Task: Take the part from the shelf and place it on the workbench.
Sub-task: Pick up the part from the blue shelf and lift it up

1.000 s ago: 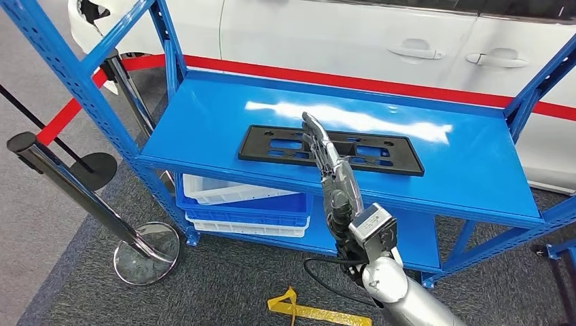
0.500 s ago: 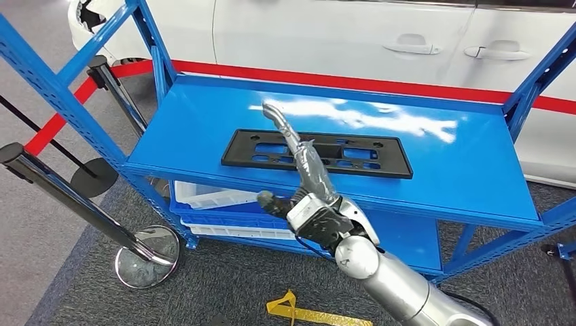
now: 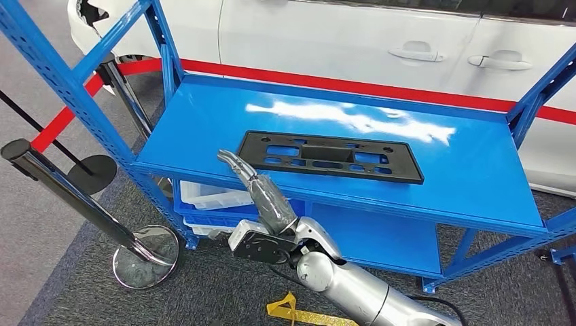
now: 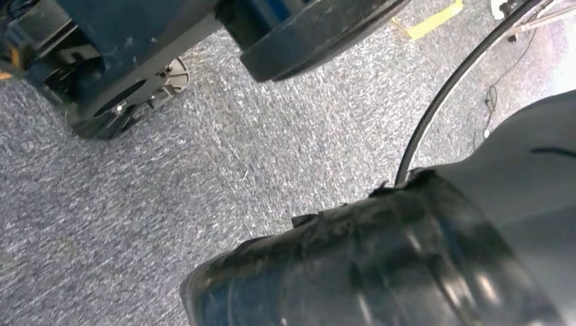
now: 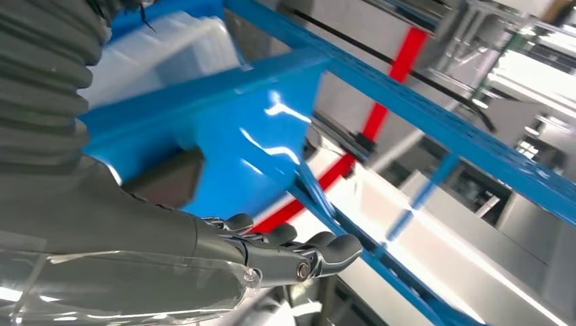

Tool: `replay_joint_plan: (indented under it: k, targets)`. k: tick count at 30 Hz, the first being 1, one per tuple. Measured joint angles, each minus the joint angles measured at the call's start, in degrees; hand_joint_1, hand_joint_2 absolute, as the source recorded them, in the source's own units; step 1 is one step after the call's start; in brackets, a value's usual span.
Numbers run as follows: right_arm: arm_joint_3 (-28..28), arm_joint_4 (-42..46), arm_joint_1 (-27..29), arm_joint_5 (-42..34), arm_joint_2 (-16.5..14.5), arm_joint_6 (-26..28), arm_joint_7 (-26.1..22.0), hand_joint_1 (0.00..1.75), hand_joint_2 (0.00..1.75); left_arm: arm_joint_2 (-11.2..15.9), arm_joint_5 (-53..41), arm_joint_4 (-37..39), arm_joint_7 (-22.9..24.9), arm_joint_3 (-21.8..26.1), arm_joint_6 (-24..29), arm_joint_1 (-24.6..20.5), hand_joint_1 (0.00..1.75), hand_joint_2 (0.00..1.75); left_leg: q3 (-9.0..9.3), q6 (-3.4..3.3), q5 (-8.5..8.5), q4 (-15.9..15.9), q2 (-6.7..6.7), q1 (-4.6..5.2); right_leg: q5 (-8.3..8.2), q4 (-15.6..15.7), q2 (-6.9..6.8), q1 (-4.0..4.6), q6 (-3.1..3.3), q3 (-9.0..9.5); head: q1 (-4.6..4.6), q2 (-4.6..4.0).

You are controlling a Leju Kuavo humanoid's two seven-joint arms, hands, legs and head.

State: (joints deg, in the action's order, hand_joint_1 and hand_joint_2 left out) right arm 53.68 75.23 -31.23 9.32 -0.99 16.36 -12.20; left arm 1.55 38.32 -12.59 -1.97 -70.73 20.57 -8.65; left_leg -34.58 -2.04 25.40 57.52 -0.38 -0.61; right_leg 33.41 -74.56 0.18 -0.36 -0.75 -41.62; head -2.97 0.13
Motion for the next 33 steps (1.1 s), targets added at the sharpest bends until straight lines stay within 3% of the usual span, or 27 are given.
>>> replay_joint_plan:
  k: [1,2,3,5,7,10,12,14,15,16,17,20,22,25,26,27,30,31,32,33]
  targets:
    - [0.16,-0.63,0.15,-0.01,-0.19,0.01,-0.01,0.00,1.75,-0.02,0.02,0.00,-0.03,0.00,-0.01,0.16,0.00,0.00,0.04,0.02,0.05,0.03,-0.02,-0.01,-0.67,-0.31,-0.01,-0.12,-0.05,-0.37,0.01,0.00]
    - [0.31,-1.21,0.22,-0.01,-0.38,0.00,-0.03,0.00,1.75,-0.04,0.04,0.00,-0.05,0.00,-0.01,0.31,0.00,0.00,0.11,0.09,0.12,0.10,-0.04,-0.03,-2.32,1.64,-0.02,-0.25,-0.07,0.40,0.00,0.00]
    - [0.44,-1.67,0.22,-0.01,-0.62,-0.03,-0.09,0.00,1.75,-0.05,0.04,0.00,-0.08,0.00,-0.04,0.41,0.00,0.00,0.18,0.23,0.24,0.21,-0.06,-0.05,-4.49,5.30,-0.05,-0.38,-0.06,2.07,0.00,0.00]
    - [0.77,-2.62,0.04,0.00,-1.22,-0.24,-0.31,0.00,1.75,-0.07,0.08,0.00,-0.21,0.00,-0.14,0.47,0.00,0.00,0.10,0.70,0.54,0.60,-0.10,0.08,-7.06,12.31,-0.01,-0.43,0.09,5.49,-0.05,0.00]
    - [1.02,-3.98,-0.24,0.17,-1.98,-0.48,-0.72,0.00,1.75,-0.08,0.09,0.00,-0.55,0.00,-0.20,0.57,0.00,0.00,-0.07,1.28,0.59,0.77,-0.09,0.21,-7.26,14.78,0.16,-0.20,0.47,6.66,-0.11,0.00]
    - [1.07,-6.79,-1.16,1.16,-3.08,-0.13,-1.42,0.00,1.75,-0.12,-0.03,0.00,-1.23,0.00,-0.23,0.90,0.00,0.00,-0.28,2.09,1.02,1.12,-0.01,0.04,-7.69,15.29,0.23,-0.16,1.44,6.76,-0.17,0.00]
    - [1.07,-8.85,-2.40,2.12,-3.83,0.33,-1.61,0.00,1.75,-0.14,-0.16,0.00,-1.48,-0.01,-0.28,1.01,0.00,0.00,-2.09,2.54,3.57,5.20,0.05,-0.03,-7.93,15.59,0.11,-0.28,2.04,6.84,-0.37,0.00]
    - [1.07,-11.13,-3.75,2.90,-4.46,0.51,-1.34,0.00,1.75,-0.19,-0.26,0.00,-1.57,-0.03,-0.43,1.15,0.00,0.00,-5.66,2.78,7.09,13.04,0.06,-0.06,-7.97,15.61,0.03,-0.07,2.35,6.80,-0.49,0.00]
    - [1.07,-12.20,-4.24,3.16,-4.65,0.51,-1.09,0.00,1.75,-0.22,-0.29,0.00,-1.58,-0.05,-0.51,1.27,0.00,0.00,-7.12,2.80,8.03,16.14,0.07,-0.06,-7.97,15.60,0.01,0.07,2.42,6.80,-0.48,0.00]
    - [1.07,-13.19,-4.60,3.39,-4.80,0.53,-0.76,0.00,1.75,-0.23,-0.33,0.00,-1.59,-0.08,-0.58,1.42,0.00,0.00,-7.65,2.73,7.89,17.24,0.07,-0.06,-7.97,15.59,0.01,0.21,2.48,6.80,-0.47,0.00]
    - [1.07,-14.17,-4.99,3.74,-4.97,0.57,-0.25,0.00,1.75,-0.24,-0.39,0.00,-1.59,-0.09,-0.67,1.53,0.00,0.00,-7.02,2.55,6.69,15.95,0.07,-0.03,-7.97,15.58,0.05,0.32,2.50,6.82,-0.47,0.00]
    - [1.07,-17.70,-7.42,5.98,-5.83,1.22,2.34,0.00,1.75,-0.23,-0.64,0.00,-1.61,-0.14,-0.85,1.51,0.00,0.00,-1.28,1.53,1.66,4.38,0.06,0.34,-8.01,15.53,0.24,0.52,2.43,6.82,-0.45,0.00]
    - [1.07,-20.44,-9.76,7.81,-6.33,1.73,4.12,0.00,1.75,-0.29,-0.82,0.00,-1.54,-0.23,-0.89,1.39,0.00,0.00,0.61,1.11,0.84,0.45,0.01,0.78,-8.14,15.57,0.22,0.48,2.11,6.69,-0.45,0.00]
    - [1.07,-24.91,-13.02,10.24,-7.10,1.86,6.95,0.00,1.75,-0.59,-0.98,0.00,-1.03,-0.44,-0.86,1.53,0.00,0.00,0.98,0.66,0.32,-0.44,0.02,0.67,-8.10,15.58,0.15,0.46,1.31,6.58,-0.45,0.00]
    - [1.07,-26.33,-14.02,10.89,-7.32,1.83,7.80,0.00,1.75,-0.66,-1.03,0.00,-0.82,-0.48,-0.85,1.55,0.00,0.00,1.17,0.43,0.07,-0.83,0.07,0.47,-7.39,14.65,0.12,0.48,1.00,6.17,-0.44,0.00]
    - [1.07,-27.66,-14.94,11.44,-7.50,1.79,8.53,0.00,1.75,-0.75,-1.08,0.00,-0.63,-0.50,-0.85,1.53,0.00,0.00,1.34,0.24,-0.13,-1.17,0.12,0.28,-6.08,12.51,0.09,0.44,0.72,5.20,-0.39,0.00]
    - [1.07,-31.57,-16.76,12.74,-8.00,1.37,10.49,0.00,1.75,-0.99,-1.25,0.00,-0.10,-0.62,-0.86,1.45,0.00,0.00,1.39,0.02,-0.18,-1.23,0.15,0.24,-1.53,1.99,0.04,0.03,0.10,0.24,-0.36,0.00]
    - [1.07,-32.80,-17.04,13.24,-8.14,1.12,11.23,0.00,1.75,-1.11,-1.34,0.00,0.06,-0.72,-0.85,1.48,0.00,0.00,1.41,0.03,-0.11,-1.16,0.13,0.20,-1.45,0.25,0.03,-0.11,-0.05,-0.70,-0.36,0.00]
    - [1.07,-33.97,-17.32,13.79,-8.31,0.87,11.97,0.00,1.75,-1.22,-1.46,0.00,0.22,-0.83,-0.82,1.52,0.00,0.00,1.42,0.09,0.00,-1.01,0.09,0.14,-2.48,0.69,0.02,-0.24,-0.17,-0.62,-0.35,0.00]
    - [1.07,-35.07,-17.70,14.37,-8.50,0.70,12.64,0.00,1.75,-1.34,-1.58,0.00,0.33,-0.92,-0.79,1.54,0.00,0.00,1.45,0.21,0.19,-0.78,0.06,0.05,-4.40,3.30,0.00,-0.38,-0.26,0.52,-0.35,0.00]
